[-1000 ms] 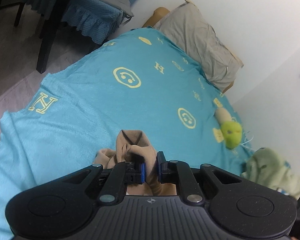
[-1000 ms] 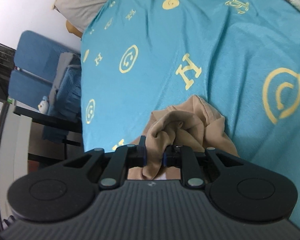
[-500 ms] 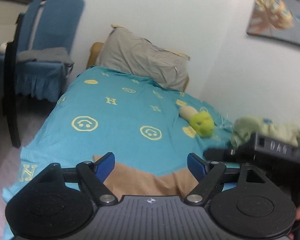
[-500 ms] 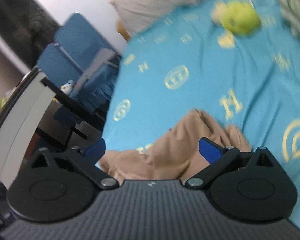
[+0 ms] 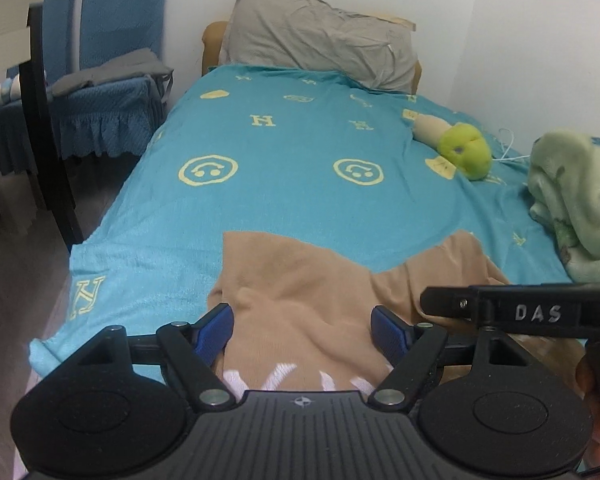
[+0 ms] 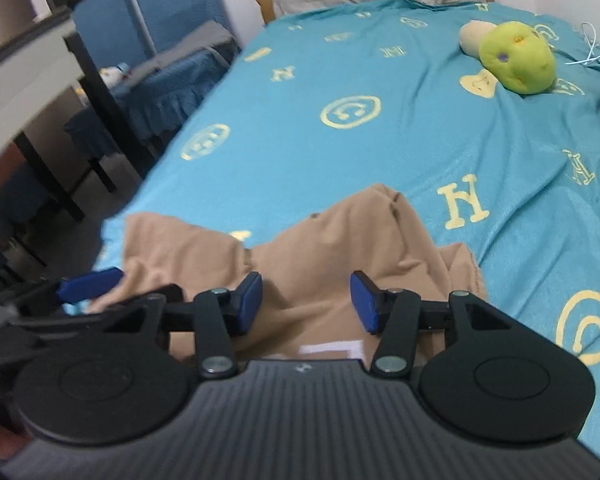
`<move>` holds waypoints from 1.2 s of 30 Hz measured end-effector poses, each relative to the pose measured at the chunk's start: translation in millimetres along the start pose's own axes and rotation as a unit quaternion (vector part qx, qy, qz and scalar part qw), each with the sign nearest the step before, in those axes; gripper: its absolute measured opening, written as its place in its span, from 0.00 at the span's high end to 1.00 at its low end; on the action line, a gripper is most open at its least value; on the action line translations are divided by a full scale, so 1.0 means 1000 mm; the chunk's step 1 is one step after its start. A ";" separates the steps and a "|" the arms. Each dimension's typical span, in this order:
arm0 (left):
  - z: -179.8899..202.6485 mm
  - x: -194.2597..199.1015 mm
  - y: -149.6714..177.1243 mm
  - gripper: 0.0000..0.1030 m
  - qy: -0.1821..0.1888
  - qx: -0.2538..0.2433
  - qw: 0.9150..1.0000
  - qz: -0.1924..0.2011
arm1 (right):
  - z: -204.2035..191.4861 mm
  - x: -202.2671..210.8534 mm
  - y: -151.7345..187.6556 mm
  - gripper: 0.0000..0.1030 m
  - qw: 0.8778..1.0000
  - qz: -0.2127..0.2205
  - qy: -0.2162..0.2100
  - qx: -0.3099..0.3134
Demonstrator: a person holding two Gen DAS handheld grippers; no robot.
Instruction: Fold clothes
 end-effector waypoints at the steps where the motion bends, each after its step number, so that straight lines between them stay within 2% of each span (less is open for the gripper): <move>1: 0.001 0.005 0.000 0.25 -0.001 0.000 1.000 0.002 | -0.002 0.007 0.000 0.49 1.000 0.006 0.000 0.003; 6: 0.004 0.048 0.004 0.25 0.005 0.019 1.000 0.016 | -0.005 0.040 0.012 0.49 1.000 0.020 0.014 0.009; 9: 0.010 0.068 0.012 0.24 0.005 0.022 1.000 0.012 | -0.004 0.059 0.023 0.49 0.999 0.022 0.026 0.009; 13: 0.014 0.064 0.031 0.24 -0.026 0.000 0.999 -0.030 | -0.005 0.062 0.037 0.50 0.999 0.013 0.036 0.026; 16: 0.011 0.053 0.045 0.21 -0.029 0.011 0.998 -0.055 | -0.003 0.057 0.041 0.50 0.999 0.005 0.036 0.024; 20: 0.016 0.051 0.052 0.21 -0.041 0.001 0.998 -0.053 | -0.001 0.051 0.046 0.50 0.999 -0.006 0.035 0.020; 26: 0.018 0.067 0.052 0.22 -0.044 0.026 0.997 -0.052 | 0.002 0.045 0.053 0.50 0.999 -0.015 0.033 0.017; 29: 0.019 0.085 0.050 0.22 -0.031 0.058 0.997 -0.048 | 0.002 0.045 0.053 0.51 0.999 -0.015 0.033 0.013; 31: 0.016 0.099 0.050 0.21 -0.013 0.096 0.994 -0.041 | 0.003 0.046 0.053 0.51 0.999 -0.015 0.032 0.011; 33: 0.013 0.103 0.056 0.21 0.007 0.143 0.988 -0.055 | 0.003 0.045 0.053 0.51 0.999 -0.015 0.031 0.009; 36: 0.007 0.094 0.076 0.21 0.013 0.207 0.974 -0.092 | 0.004 0.045 0.052 0.51 0.999 -0.016 0.032 0.008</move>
Point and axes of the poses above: each gripper's, at about its wrist camera, not at the fingertips, and x roughly against the way its jaws point, z to its right, y to its underside, the point moved 7 cm from there along -x, roughly the way its jaws point
